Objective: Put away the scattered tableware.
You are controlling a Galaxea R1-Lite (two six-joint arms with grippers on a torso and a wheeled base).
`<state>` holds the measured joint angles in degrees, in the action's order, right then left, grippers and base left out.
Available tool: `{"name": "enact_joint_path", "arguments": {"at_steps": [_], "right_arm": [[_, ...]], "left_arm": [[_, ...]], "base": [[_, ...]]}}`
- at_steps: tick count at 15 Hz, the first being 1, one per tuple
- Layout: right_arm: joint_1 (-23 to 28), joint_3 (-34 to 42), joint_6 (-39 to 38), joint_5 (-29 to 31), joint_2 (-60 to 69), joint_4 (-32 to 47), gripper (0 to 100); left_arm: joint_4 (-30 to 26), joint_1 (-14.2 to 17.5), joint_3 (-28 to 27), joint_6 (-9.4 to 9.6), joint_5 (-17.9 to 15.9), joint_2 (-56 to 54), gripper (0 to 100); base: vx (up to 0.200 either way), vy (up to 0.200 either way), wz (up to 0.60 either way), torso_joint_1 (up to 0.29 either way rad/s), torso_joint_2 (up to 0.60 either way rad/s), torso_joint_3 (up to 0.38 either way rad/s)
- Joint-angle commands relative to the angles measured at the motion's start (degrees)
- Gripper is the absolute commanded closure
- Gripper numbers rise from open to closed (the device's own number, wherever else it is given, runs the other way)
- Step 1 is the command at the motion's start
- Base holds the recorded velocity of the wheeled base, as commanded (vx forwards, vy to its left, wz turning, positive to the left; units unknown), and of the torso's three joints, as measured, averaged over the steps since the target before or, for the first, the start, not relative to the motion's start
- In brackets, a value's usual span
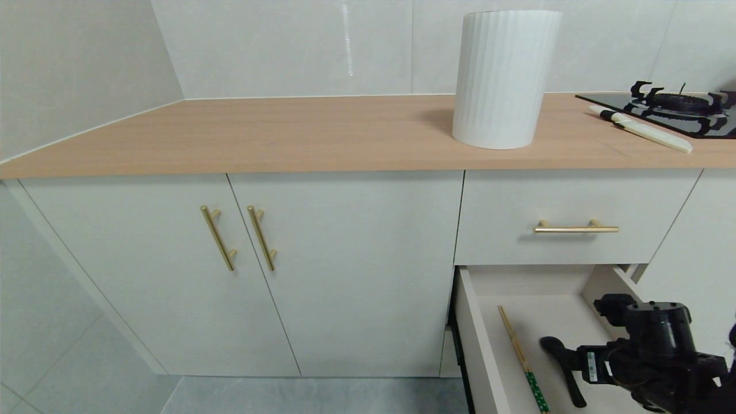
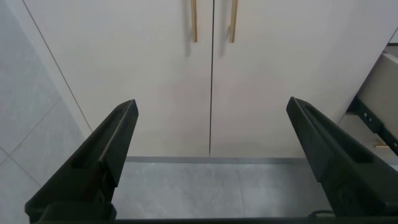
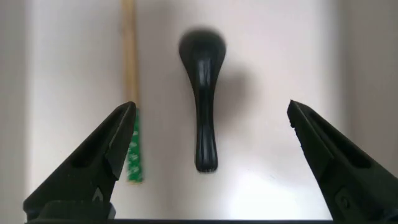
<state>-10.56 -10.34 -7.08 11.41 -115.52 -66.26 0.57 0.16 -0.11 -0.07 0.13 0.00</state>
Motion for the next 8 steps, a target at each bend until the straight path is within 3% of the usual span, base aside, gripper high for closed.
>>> {"name": "enact_joint_path", "arguments": {"at_steps": [1, 3, 5, 7, 8], "right_arm": [[-2.8, 4.71, 0.14, 1.6, 14.97, 0.34, 0], [-2.71, 5.24, 0.4, 1.69, 22.62, 3.15, 0], [-2.71, 3.66, 0.58, 1.6, 31.93, 12.64, 0], [-2.8, -3.64, 0.84, 0.89, 45.73, 34.35, 0], [-2.8, -8.65, 0.75, -1.65, 53.82, 49.29, 0]], "left_arm": [[0.04, 0.02, 0.02, 0.25, -0.05, 0.0, 0], [0.04, 0.02, 0.02, 0.86, -0.05, 0.0, 0], [0.04, 0.02, 0.02, 0.86, -0.05, 0.0, 0], [0.04, 0.02, 0.02, 0.95, -0.13, 0.0, 0], [0.04, 0.02, 0.02, 0.95, -0.22, 0.0, 0]], "base": [[0.0, 0.0, 0.0, 0.0, 0.0, 0.0], [0.0, 0.0, 0.0, 0.0, 0.0, 0.0], [0.0, 0.0, 0.0, 0.0, 0.0, 0.0], [0.0, 0.0, 0.0, 0.0, 0.0, 0.0], [0.0, 0.0, 0.0, 0.0, 0.0, 0.0]]}}
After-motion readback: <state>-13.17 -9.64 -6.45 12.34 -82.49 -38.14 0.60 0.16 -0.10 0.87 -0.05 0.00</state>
